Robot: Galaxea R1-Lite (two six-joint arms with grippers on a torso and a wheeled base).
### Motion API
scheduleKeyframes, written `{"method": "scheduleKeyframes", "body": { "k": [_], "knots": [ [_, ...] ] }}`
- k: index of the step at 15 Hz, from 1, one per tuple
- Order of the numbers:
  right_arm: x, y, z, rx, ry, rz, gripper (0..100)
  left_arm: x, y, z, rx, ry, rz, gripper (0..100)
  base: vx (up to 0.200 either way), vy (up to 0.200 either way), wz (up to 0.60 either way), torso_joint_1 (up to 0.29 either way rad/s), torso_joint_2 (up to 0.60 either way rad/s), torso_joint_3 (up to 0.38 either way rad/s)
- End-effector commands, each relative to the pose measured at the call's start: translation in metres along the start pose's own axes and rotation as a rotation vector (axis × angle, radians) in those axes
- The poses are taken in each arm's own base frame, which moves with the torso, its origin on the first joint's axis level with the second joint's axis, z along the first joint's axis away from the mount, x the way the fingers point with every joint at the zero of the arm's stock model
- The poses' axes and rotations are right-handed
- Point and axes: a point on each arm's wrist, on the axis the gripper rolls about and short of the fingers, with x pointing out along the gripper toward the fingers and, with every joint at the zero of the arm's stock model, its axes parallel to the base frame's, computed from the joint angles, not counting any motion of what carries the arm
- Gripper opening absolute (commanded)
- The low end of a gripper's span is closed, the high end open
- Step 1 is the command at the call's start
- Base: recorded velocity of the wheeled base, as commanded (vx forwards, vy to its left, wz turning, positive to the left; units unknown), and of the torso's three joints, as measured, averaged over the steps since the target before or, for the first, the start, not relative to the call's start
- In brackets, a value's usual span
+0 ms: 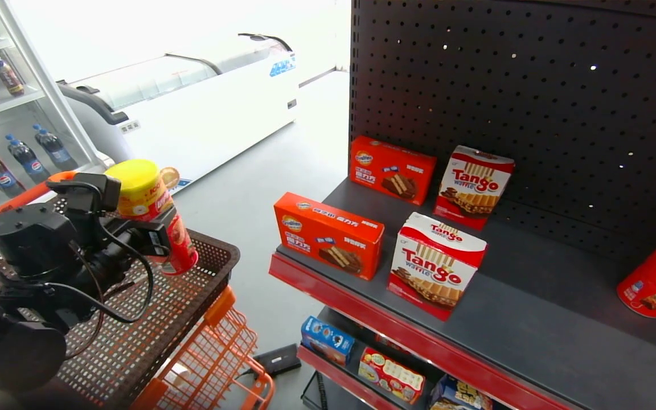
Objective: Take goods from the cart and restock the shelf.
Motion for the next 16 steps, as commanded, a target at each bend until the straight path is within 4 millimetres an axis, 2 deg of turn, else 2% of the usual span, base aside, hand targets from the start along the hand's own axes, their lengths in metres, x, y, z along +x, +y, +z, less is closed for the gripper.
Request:
{"method": "scheduleKeyframes", "body": {
  "k": [1, 3, 7, 8, 12, 13, 16],
  "knots": [
    [0.000, 0.000, 0.000, -0.001, 0.000, 0.000, 100, -0.026, -0.001, 0.035, 0.001, -0.066, -0.037, 0, 0.000, 0.000, 0.00, 0.000, 0.00, 0.000],
    [0.000, 0.000, 0.000, -0.001, 0.000, 0.000, 100, -0.045, -0.007, 0.042, 0.000, -0.075, -0.106, 0, 0.000, 0.000, 0.00, 0.000, 0.00, 0.000],
    [0.000, 0.000, 0.000, -0.001, 0.000, 0.000, 100, -0.054, -0.022, 0.053, 0.000, -0.113, -0.172, 0, 0.000, 0.000, 0.00, 0.000, 0.00, 0.000],
    [0.000, 0.000, 0.000, -0.001, 0.000, 0.000, 100, -0.059, -0.038, 0.058, -0.009, -0.128, -0.236, 0, 0.000, 0.000, 0.00, 0.000, 0.00, 0.000],
    [0.000, 0.000, 0.000, -0.001, 0.000, 0.000, 100, -0.072, -0.079, 0.054, -0.023, -0.119, -0.424, 0, 0.000, 0.000, 0.00, 0.000, 0.00, 0.000],
    [0.000, 0.000, 0.000, -0.001, 0.000, 0.000, 100, -0.073, -0.096, 0.054, -0.030, -0.119, -0.494, 0, 0.000, 0.000, 0.00, 0.000, 0.00, 0.000],
    [0.000, 0.000, 0.000, -0.001, 0.000, 0.000, 100, -0.077, -0.120, 0.058, -0.042, -0.140, -0.596, 0, 0.000, 0.000, 0.00, 0.000, 0.00, 0.000]
  ]
}}
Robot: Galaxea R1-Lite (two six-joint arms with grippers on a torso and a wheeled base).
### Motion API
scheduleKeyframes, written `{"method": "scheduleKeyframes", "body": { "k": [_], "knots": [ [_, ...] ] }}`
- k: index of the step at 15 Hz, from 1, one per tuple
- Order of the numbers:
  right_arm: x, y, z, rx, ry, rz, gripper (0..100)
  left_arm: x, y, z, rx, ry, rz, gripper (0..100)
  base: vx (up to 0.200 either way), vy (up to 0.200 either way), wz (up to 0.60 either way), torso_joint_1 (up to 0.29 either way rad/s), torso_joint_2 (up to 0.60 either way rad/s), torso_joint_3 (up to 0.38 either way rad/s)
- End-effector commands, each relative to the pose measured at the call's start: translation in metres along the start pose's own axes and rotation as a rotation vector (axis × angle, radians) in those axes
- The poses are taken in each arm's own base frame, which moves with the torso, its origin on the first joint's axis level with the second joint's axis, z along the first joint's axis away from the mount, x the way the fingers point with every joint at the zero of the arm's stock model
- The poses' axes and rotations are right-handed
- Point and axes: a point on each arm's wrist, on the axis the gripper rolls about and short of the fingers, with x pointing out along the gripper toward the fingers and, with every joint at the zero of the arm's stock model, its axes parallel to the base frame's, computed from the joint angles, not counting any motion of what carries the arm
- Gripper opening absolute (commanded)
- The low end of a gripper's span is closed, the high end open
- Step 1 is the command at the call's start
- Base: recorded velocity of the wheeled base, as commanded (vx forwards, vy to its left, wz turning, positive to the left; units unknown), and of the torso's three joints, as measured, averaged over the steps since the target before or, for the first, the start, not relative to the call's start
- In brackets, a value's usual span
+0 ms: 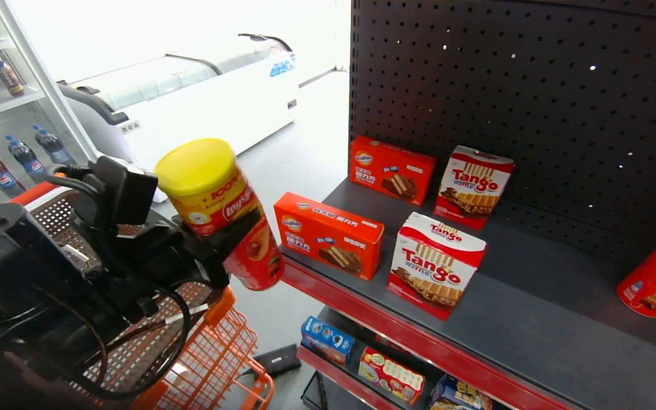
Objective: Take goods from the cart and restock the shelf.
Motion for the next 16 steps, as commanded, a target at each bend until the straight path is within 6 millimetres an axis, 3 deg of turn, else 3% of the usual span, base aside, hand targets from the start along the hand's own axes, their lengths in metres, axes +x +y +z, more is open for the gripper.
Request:
{"method": "scheduleKeyframes", "body": {
  "k": [1, 2, 4, 9, 14, 16],
  "knots": [
    [0.000, 0.000, 0.000, 0.000, 0.000, 0.000, 100, 0.006, -0.020, 0.003, -0.015, -0.013, -0.085, 0, 0.000, 0.000, 0.00, 0.000, 0.00, 0.000],
    [0.000, 0.000, 0.000, 0.000, 0.000, 0.000, 100, 0.006, -0.020, 0.003, -0.015, -0.013, -0.085, 0, 0.000, 0.000, 0.00, 0.000, 0.00, 0.000],
    [0.000, 0.000, 0.000, 0.000, 0.000, 0.000, 100, 0.006, -0.044, 0.004, -0.034, -0.008, -0.184, 0, 0.000, 0.000, 0.00, 0.000, 0.00, 0.000],
    [0.000, 0.000, 0.000, 0.000, 0.000, 0.000, 100, 0.000, -0.062, -0.004, -0.050, 0.028, -0.268, 0, 0.000, 0.000, 0.00, 0.000, 0.00, 0.000],
    [0.000, 0.000, 0.000, 0.000, 0.000, 0.000, 100, 0.001, -0.070, 0.002, -0.064, 0.000, -0.408, 0, 0.000, 0.000, 0.00, 0.000, 0.00, 0.000],
    [0.000, 0.000, 0.000, 0.000, 0.000, 0.000, 100, -0.004, -0.084, 0.002, -0.074, 0.001, -0.468, 0, 0.000, 0.000, 0.00, 0.000, 0.00, 0.000]
  ]
}}
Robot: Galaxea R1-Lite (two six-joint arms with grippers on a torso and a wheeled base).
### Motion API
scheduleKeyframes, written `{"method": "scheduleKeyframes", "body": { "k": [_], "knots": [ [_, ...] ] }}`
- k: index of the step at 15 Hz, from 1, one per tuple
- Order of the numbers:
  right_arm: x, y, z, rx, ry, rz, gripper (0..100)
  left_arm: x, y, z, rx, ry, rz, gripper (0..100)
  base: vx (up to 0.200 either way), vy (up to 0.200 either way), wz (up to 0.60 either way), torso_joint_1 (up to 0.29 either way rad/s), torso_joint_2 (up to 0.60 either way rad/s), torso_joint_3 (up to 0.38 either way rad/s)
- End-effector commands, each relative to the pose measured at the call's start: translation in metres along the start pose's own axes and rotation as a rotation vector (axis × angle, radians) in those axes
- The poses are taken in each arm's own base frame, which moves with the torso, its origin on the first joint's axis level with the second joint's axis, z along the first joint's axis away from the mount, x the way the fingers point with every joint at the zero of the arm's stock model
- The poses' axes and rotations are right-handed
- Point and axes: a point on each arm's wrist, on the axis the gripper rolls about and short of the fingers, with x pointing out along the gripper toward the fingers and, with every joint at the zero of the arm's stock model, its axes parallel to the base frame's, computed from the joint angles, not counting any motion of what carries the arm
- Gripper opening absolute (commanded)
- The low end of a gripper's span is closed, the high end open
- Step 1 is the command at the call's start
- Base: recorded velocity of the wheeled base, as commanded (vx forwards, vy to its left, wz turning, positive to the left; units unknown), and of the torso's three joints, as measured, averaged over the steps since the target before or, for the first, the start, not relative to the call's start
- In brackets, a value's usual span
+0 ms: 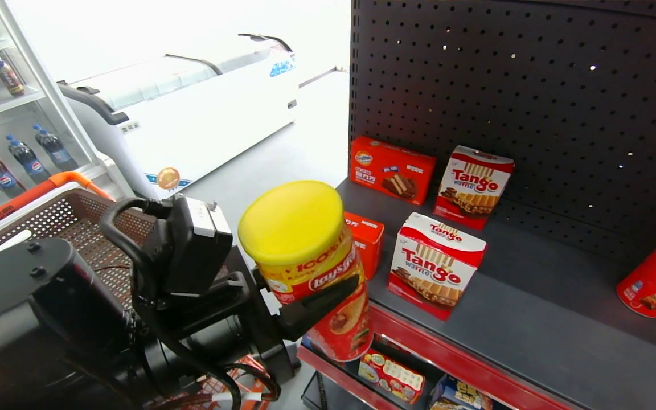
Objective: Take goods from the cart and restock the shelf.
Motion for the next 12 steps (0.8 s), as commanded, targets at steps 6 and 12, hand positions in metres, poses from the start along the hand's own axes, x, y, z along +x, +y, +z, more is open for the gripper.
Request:
{"method": "scheduleKeyframes", "body": {
  "k": [6, 12],
  "knots": [
    [0.000, 0.000, 0.000, -0.002, 0.000, 0.002, 100, -0.002, -0.035, -0.005, -0.028, 0.045, -0.143, 0, 0.000, 0.000, 0.00, 0.000, 0.00, 0.000],
    [0.000, 0.000, 0.000, -0.004, 0.000, 0.005, 100, 0.005, -0.047, -0.007, -0.035, 0.050, -0.206, 0, 0.000, 0.000, 0.00, 0.000, 0.00, 0.000]
  ]
}}
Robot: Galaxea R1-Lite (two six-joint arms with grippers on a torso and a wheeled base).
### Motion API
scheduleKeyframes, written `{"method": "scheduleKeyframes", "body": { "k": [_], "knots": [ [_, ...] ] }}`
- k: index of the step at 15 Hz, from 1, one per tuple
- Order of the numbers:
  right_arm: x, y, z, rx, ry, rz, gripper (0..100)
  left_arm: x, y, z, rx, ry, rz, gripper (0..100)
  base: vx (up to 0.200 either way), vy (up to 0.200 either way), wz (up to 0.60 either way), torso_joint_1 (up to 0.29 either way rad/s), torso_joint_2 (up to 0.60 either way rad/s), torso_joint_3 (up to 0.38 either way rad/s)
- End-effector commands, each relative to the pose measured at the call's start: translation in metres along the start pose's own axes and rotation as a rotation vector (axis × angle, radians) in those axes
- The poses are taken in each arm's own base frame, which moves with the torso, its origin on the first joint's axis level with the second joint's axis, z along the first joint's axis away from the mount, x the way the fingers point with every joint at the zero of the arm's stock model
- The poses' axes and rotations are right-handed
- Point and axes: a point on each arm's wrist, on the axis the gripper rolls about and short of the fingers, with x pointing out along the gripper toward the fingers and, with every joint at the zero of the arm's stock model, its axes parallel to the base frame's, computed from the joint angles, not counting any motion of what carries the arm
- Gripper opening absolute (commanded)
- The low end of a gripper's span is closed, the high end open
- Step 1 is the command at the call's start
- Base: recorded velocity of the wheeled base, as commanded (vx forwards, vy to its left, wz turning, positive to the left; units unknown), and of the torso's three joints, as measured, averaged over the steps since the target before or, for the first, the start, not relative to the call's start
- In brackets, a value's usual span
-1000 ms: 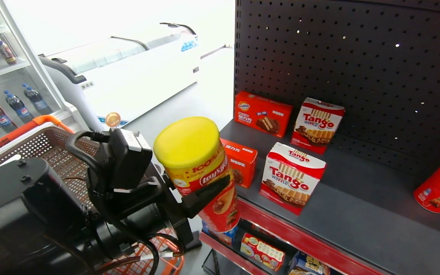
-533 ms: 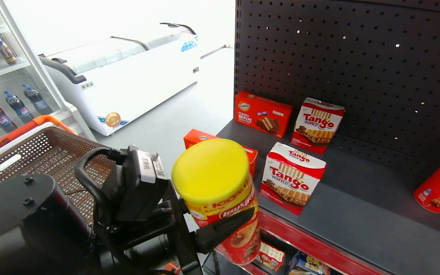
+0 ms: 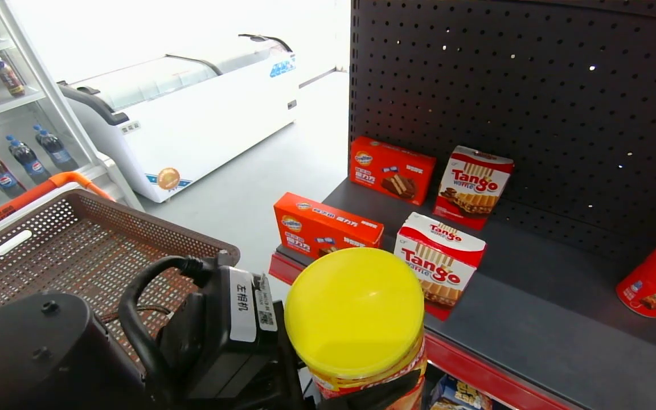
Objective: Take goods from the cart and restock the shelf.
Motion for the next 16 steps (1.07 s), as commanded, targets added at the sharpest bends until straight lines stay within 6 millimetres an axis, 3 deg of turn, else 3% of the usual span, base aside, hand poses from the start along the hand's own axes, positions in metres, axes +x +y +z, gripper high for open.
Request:
{"method": "scheduleKeyframes", "body": {
  "k": [1, 4, 16],
  "knots": [
    [0.0000, 0.0000, -0.0001, -0.002, 0.001, 0.000, 100, 0.0024, -0.0008, -0.0025, -0.002, 0.009, -0.008, 0, 0.000, 0.000, 0.00, 0.000, 0.00, 0.000],
    [0.0000, 0.0000, 0.0001, 0.000, 0.000, 0.000, 100, 0.0051, -0.0076, -0.0074, -0.010, 0.027, -0.051, 0, 0.000, 0.000, 0.00, 0.000, 0.00, 0.000],
    [0.0000, 0.0000, 0.0001, -0.002, 0.000, 0.000, 100, 0.0076, -0.0038, -0.0090, -0.011, 0.031, -0.050, 0, 0.000, 0.000, -0.60, 0.001, 0.00, 0.002]
  ]
}}
